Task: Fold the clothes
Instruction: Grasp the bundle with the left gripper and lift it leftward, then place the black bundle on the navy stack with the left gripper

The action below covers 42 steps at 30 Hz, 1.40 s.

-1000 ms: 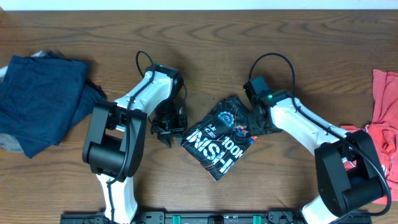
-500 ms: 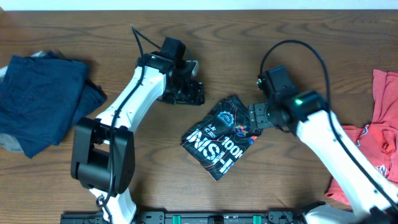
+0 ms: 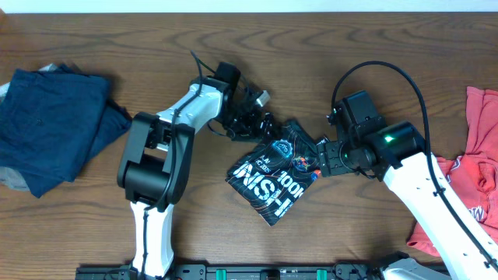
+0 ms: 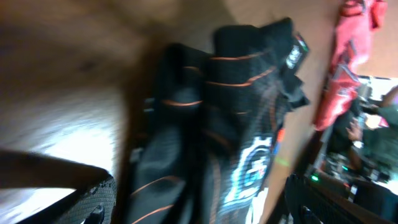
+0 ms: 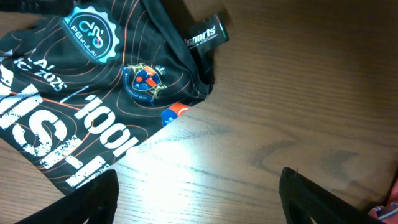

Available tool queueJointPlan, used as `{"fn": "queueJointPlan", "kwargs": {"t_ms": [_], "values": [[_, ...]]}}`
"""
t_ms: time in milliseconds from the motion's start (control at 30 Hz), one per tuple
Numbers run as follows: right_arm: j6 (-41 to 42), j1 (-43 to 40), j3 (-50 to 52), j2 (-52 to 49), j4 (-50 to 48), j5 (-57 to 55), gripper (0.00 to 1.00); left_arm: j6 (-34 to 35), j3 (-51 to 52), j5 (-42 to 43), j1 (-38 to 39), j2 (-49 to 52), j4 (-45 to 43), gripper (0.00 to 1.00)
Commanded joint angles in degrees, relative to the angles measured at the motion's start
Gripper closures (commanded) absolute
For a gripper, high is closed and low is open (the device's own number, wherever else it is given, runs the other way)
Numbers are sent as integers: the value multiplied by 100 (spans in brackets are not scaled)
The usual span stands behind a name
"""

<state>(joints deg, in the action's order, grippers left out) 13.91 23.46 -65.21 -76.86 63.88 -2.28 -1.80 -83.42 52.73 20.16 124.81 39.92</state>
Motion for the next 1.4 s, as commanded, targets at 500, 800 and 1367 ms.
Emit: {"fn": "queueJointPlan", "kwargs": {"t_ms": [500,800,1367], "values": [[-74,-52,-55,79,90,17,20,531,-138,-1596,284,131,-229,94],[-72,-52,-55,79,90,17,21,555,-205,-2439,-1095,-1729,120,94],[-72,-52,-55,79,116,-28,21,796,-205,-3029,-4369,-3582,-15,94]]}}
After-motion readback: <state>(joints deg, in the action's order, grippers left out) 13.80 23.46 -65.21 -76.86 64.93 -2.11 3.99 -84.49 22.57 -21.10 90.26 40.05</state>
